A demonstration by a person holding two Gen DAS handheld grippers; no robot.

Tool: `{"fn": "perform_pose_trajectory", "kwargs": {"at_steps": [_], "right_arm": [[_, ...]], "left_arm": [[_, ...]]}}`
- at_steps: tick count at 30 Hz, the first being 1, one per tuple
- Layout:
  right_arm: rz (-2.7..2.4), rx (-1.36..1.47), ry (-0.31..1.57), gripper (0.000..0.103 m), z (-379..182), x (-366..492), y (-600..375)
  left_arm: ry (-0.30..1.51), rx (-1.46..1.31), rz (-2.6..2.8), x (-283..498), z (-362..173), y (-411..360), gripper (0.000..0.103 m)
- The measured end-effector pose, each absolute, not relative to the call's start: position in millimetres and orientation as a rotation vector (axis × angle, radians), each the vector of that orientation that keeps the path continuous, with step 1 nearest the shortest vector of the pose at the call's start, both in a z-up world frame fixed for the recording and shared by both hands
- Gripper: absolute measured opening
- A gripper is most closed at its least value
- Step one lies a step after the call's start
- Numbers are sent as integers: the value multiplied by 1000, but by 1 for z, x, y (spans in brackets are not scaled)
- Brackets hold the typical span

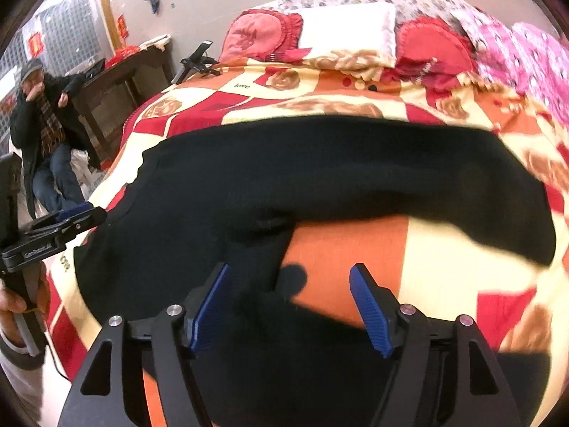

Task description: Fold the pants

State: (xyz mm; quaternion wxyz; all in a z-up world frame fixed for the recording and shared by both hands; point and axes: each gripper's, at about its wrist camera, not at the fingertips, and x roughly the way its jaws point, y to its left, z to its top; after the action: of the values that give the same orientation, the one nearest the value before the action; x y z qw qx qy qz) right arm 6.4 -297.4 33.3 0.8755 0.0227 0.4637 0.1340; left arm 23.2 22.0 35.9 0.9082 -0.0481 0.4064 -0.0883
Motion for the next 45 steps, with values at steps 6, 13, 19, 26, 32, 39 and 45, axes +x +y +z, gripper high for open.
{"fn": "perform_pose_trajectory", "kwargs": {"at_steps": [6, 13, 19, 26, 32, 39, 45], "right_arm": [[293, -106, 918, 75, 44, 49, -281], [348, -224, 826, 80, 55, 92, -269], [391, -486, 785, 82, 48, 122, -253], [486, -528, 903, 68, 26, 151, -249], [463, -542, 907, 9, 20, 152, -248], [490, -460, 899, 4, 51, 109, -254], [552, -395, 858, 4, 85, 16, -263]], "left_arm": [[854, -128, -257, 56, 41, 26, 71], [859, -58, -309, 104, 43, 26, 73], [875, -78, -338, 126, 36, 27, 73], [887, -111, -331, 130, 27, 29, 73], [879, -166, -313, 120, 28, 35, 73], [869, -225, -301, 93, 31, 52, 73], [827, -287, -280, 42, 38, 82, 73]]}}
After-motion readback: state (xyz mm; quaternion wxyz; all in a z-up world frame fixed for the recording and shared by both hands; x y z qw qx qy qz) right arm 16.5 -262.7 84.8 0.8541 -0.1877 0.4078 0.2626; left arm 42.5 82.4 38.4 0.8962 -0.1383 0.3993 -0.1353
